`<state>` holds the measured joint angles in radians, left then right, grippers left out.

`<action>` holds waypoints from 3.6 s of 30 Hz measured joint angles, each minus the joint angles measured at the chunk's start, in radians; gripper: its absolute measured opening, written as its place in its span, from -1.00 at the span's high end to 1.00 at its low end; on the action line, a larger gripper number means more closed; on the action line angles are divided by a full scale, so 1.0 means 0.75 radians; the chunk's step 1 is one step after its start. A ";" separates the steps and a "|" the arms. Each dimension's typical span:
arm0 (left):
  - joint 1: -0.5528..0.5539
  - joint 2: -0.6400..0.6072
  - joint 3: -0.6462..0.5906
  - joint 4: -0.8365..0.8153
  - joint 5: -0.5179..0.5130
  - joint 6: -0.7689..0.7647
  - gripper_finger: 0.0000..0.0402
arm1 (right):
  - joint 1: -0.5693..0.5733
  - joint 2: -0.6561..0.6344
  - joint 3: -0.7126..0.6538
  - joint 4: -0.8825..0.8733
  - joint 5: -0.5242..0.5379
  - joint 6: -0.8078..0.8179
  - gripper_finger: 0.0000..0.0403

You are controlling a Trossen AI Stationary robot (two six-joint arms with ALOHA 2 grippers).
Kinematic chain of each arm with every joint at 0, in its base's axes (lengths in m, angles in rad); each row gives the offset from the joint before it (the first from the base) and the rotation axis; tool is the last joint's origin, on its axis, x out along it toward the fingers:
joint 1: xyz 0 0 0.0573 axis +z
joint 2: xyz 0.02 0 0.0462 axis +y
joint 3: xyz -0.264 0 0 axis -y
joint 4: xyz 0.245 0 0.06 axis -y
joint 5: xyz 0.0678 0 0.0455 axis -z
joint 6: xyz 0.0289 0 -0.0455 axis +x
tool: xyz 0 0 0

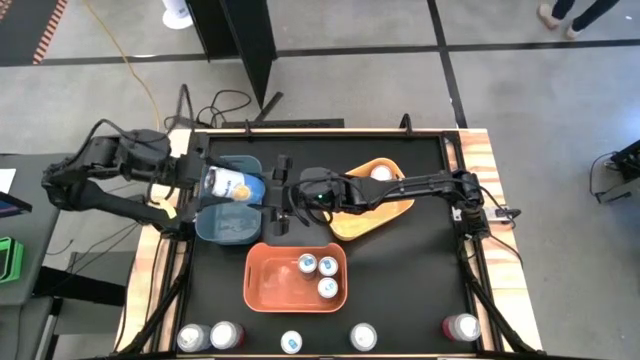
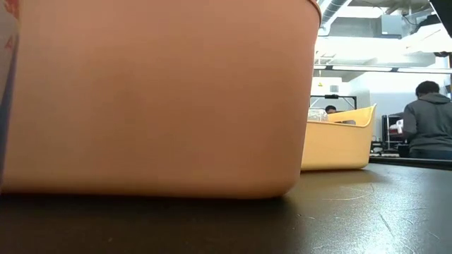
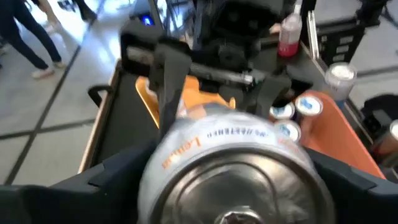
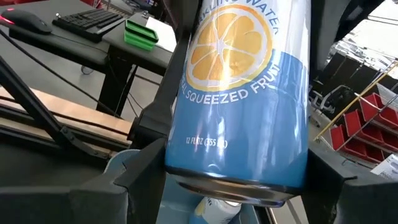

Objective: Sort soda cans
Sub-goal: Put the blue soda can into the blue bin

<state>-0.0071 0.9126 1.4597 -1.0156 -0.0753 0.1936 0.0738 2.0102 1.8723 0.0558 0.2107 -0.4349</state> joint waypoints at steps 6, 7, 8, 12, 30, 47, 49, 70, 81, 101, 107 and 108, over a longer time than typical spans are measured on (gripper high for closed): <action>0.000 0.019 0.001 -0.040 0.005 -0.004 -0.54 | 0.000 0.003 -0.001 -0.009 0.001 0.002 -0.43; 0.000 0.019 0.001 -0.044 0.005 -0.005 -0.54 | 0.000 0.003 -0.001 -0.008 0.001 0.002 -0.43; 0.000 0.019 0.001 -0.047 0.005 -0.005 -0.54 | 0.000 0.003 -0.001 -0.008 0.001 0.003 -0.43; 0.000 0.019 0.001 -0.053 0.006 0.010 -0.53 | 0.000 0.003 -0.001 -0.002 0.001 0.001 -0.43; 0.000 0.021 -0.001 -0.062 -0.003 0.039 -0.46 | 0.000 0.003 -0.001 -0.001 0.003 -0.013 -0.43; 0.000 0.021 -0.002 -0.063 -0.005 0.070 -0.46 | 0.000 0.003 -0.001 -0.003 0.004 -0.015 -0.43; 0.000 0.022 -0.002 -0.063 -0.005 0.073 -0.46 | 0.000 0.003 -0.001 -0.004 0.004 -0.015 -0.43; 0.000 0.049 -0.010 -0.094 -0.059 0.069 -0.46 | 0.012 -0.009 0.007 -0.043 -0.014 0.002 -0.97; 0.001 0.133 -0.006 -0.135 -0.220 -0.019 -0.46 | 0.063 -0.135 0.001 -0.283 0.103 -0.090 -0.98; 0.467 0.587 -0.004 -0.425 -0.246 -0.253 -0.46 | 0.170 -0.739 0.001 -0.960 0.113 0.067 -0.97; 0.618 0.681 -0.004 -0.429 -0.152 -0.194 -0.46 | 0.252 -0.809 0.001 -1.055 0.120 0.111 -0.97; 0.639 0.691 -0.004 -0.432 -0.145 -0.192 -0.46 | 0.267 -0.816 0.001 -1.065 0.139 0.117 -0.97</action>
<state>0.4722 1.4310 1.4566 -1.3396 -0.1840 0.0494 0.2737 1.3980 1.8732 -0.7427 0.3149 -0.3470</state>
